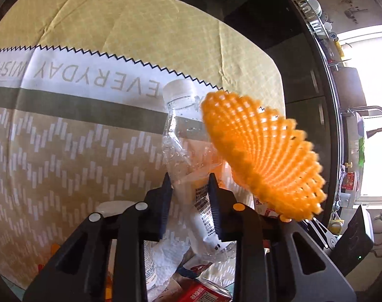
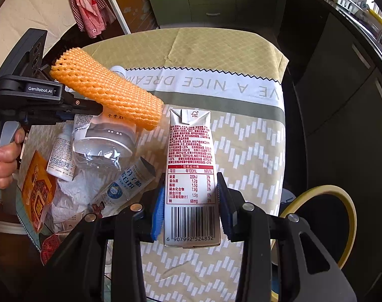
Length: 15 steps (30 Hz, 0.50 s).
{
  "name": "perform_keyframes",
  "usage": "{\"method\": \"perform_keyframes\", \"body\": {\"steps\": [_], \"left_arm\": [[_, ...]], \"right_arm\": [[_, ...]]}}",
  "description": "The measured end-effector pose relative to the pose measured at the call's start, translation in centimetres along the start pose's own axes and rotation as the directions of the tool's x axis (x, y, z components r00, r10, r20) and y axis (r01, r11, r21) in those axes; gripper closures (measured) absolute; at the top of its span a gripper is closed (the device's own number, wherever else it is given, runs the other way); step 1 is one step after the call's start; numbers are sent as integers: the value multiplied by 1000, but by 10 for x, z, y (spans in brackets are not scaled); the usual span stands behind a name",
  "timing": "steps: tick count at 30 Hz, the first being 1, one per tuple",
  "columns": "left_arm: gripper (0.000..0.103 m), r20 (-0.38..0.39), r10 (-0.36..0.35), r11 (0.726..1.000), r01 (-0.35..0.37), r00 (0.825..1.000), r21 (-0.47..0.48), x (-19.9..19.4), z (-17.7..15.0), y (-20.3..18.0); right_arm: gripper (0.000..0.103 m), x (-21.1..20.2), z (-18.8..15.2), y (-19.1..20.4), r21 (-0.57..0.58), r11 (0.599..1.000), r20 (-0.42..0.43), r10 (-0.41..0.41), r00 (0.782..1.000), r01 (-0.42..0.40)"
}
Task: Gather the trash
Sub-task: 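Grasp the milk carton with the right gripper while the left gripper grasps the water bottle, then carry the water bottle to the bin and release it with the left gripper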
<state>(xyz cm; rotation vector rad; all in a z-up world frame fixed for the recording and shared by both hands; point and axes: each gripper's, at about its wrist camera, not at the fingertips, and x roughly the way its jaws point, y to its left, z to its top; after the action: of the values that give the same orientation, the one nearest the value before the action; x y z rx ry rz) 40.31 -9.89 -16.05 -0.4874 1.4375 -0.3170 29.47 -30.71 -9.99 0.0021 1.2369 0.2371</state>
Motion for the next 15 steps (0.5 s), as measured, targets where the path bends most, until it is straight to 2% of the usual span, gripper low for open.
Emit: {"method": "perform_keyframes", "body": {"steps": [9,15], "left_arm": [[81,77,17,1000,-18,997,6,-48,-18,1],[81,183,51,997,-60,982,45,-105,-47,8]], "right_arm": [[66,-18,-14,0,-3,1000,27,11,1000,-11],[66,-40,-29,-18,27,1000,57,11,998,-13]]}}
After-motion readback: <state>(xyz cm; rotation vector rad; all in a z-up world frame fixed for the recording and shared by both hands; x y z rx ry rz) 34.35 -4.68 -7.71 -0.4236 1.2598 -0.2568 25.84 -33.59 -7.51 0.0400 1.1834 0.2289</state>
